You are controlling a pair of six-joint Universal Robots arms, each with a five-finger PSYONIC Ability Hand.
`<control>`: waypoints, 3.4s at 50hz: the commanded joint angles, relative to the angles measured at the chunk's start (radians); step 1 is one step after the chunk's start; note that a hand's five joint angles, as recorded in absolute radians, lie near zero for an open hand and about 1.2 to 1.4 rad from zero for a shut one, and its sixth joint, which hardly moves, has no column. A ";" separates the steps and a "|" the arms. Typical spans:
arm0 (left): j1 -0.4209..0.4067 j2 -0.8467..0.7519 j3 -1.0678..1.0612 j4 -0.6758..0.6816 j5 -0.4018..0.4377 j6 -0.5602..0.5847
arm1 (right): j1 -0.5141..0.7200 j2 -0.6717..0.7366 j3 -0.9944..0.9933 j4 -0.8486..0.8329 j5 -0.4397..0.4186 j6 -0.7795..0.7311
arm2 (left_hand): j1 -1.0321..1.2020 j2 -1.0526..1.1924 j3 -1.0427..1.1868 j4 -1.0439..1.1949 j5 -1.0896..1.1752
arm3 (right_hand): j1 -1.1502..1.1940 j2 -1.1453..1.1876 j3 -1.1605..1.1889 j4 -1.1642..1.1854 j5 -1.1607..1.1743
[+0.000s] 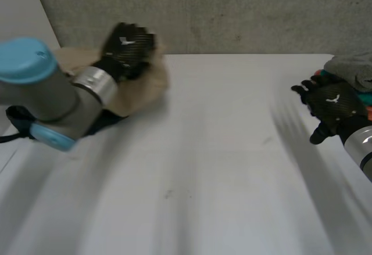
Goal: Fold the laundry.
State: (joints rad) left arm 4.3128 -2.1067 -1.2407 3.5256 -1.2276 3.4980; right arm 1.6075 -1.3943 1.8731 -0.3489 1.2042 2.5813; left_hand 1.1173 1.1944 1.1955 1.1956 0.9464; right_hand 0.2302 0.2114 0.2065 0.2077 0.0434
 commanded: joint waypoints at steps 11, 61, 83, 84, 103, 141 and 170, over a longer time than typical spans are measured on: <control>-0.384 -0.110 -0.074 0.093 -0.013 -0.143 | -0.020 -0.011 -0.014 0.010 0.055 0.115 | -0.686 -0.763 -0.764 -0.764 -0.689 | -0.056 -0.037 -0.032 -0.033 -0.043; -0.096 0.047 -0.436 -0.090 -0.276 -0.063 | 0.350 0.276 -0.321 0.327 0.166 0.005 | -0.431 -0.508 -0.509 -0.509 -0.435 | 0.509 0.528 0.533 0.531 0.521; -0.122 -0.162 -0.243 -0.083 -0.253 0.047 | 0.348 0.305 -0.315 0.220 0.176 0.020 | -0.205 -0.282 -0.283 -0.283 -0.209 | 1.166 1.185 1.190 1.189 1.178; -0.122 -0.170 -0.235 -0.080 -0.253 0.048 | 0.350 0.305 -0.315 0.220 0.176 0.022 | -0.182 -0.259 -0.260 -0.260 -0.185 | 1.166 1.185 1.190 1.189 1.178; -0.169 0.221 -0.252 -0.085 -0.360 0.033 | 0.333 0.060 -0.423 0.344 0.230 -0.023 | 0.279 0.202 0.201 0.201 0.275 | 1.166 1.185 1.190 1.189 1.178; -0.151 -0.332 0.478 0.147 -0.375 0.087 | 0.358 0.632 -0.928 -0.188 0.356 -0.078 | -0.623 -0.700 -0.701 -0.701 -0.626 | -0.056 -0.037 -0.032 -0.033 -0.043; -0.357 0.248 -0.505 -0.260 -0.316 -0.125 | 0.120 0.012 -0.174 0.712 0.054 -0.121 | -0.105 -0.182 -0.184 -0.184 -0.109 | 0.559 0.578 0.583 0.582 0.571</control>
State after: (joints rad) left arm 4.0098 -1.8756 -1.6468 3.3847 -1.6178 3.4910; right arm 1.7958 -1.3370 1.5404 0.3021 1.3643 2.4951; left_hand 0.7574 0.7326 0.7305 0.7323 0.5524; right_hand 0.5459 0.5435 0.5383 0.5368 0.3661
